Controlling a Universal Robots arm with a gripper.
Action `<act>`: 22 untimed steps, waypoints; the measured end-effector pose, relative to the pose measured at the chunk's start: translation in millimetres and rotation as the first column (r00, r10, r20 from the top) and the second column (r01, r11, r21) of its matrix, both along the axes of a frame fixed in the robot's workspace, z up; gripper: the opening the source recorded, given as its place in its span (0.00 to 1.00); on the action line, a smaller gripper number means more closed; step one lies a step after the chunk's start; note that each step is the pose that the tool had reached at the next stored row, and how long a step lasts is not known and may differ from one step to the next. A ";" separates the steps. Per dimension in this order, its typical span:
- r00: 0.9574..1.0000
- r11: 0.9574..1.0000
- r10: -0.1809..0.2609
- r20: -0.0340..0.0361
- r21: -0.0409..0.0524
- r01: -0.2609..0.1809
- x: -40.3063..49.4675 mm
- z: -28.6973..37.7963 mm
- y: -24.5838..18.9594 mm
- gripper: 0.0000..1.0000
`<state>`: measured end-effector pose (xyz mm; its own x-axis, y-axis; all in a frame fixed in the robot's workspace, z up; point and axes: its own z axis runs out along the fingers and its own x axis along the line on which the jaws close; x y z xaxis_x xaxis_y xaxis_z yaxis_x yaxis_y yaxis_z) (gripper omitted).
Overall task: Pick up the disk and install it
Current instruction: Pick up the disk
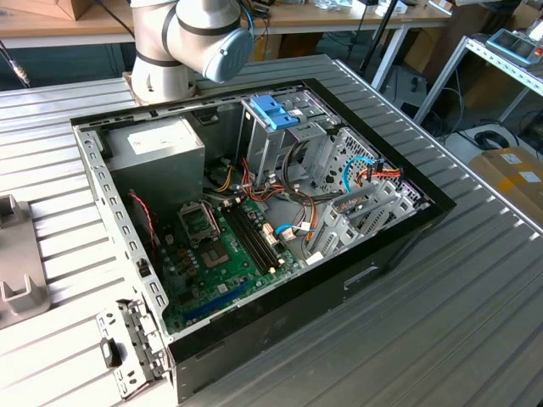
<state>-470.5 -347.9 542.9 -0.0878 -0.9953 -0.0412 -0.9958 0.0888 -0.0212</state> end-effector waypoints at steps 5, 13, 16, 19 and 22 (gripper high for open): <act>1.000 1.000 0.000 0.000 0.000 0.000 1.6 -0.1 -0.2 0.37; 1.000 1.000 0.000 0.000 -0.002 0.000 5.1 0.0 -0.4 0.37; 1.000 1.000 0.000 0.000 -0.002 0.000 6.6 -0.1 -0.5 0.37; 1.000 1.000 0.000 0.000 -0.003 0.000 9.2 0.0 -0.5 0.37; 1.000 1.000 0.000 0.000 -0.003 0.000 11.7 -0.1 -0.5 0.37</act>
<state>-458.8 -348.4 542.8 -0.0878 -0.9954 -0.0379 -0.9958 0.0887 -0.0217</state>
